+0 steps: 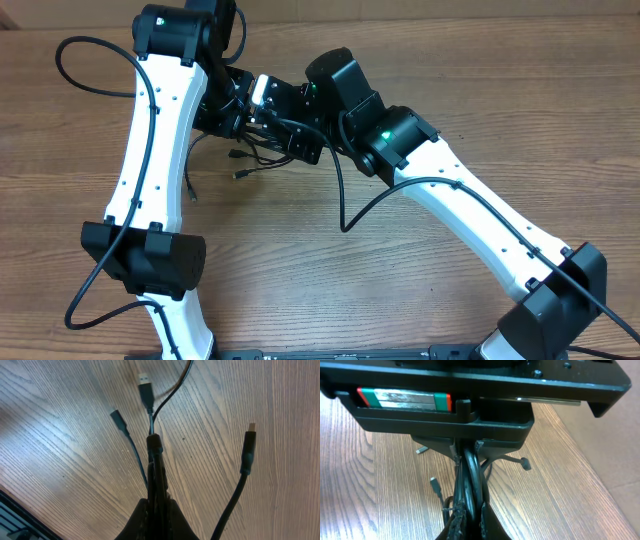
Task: Untangle cables
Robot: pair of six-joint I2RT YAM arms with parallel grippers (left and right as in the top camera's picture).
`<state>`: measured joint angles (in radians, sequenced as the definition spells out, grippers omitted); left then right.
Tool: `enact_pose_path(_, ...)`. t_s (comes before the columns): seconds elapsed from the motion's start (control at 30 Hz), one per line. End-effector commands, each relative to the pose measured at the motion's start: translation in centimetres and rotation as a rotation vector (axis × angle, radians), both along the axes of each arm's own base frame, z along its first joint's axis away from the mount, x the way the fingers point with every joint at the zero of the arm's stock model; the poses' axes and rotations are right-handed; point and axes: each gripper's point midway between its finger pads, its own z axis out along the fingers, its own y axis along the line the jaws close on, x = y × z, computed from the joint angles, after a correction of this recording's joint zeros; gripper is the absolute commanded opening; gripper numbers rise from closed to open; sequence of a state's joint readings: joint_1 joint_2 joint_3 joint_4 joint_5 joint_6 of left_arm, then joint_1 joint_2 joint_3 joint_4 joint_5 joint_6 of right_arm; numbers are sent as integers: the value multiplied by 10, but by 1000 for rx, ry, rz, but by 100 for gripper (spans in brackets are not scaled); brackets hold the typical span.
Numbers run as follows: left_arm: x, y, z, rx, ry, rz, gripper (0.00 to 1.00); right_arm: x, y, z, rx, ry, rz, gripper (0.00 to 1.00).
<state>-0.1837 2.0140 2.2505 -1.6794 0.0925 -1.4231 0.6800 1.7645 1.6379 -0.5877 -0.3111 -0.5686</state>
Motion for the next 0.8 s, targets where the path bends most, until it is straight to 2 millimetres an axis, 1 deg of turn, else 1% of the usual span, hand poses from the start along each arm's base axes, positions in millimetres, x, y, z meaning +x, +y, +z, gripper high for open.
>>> enact_pose_path(0.0, -6, -8, 11, -39, -12, -1, 4, 7, -7, 20, 15, -47, -57, 4)
enact_pose_path(0.2, -4, 2, 10, 22, -25, -10, 6, 9, -5, 24, 48, -32, -79, 4)
enact_pose_path(0.27, -3, 5, 9, 37, -28, -7, 6, 6, -3, 25, 68, -11, -61, 4)
enact_pose_path(0.37, -1, 15, 9, 92, -38, 2, 13, 4, -6, 28, 130, 68, -48, 4)
enact_pose_path(0.53, 1, 16, 9, 100, -47, 4, 23, 4, -18, 36, 216, 160, 17, 4)
enact_pose_path(0.63, 4, 15, 10, 93, -60, 4, 23, 4, -25, 33, 218, 189, 18, 4)
enact_pose_path(0.77, 5, 12, 10, 81, -64, 6, 21, 3, -26, 30, 210, 202, 16, 4)
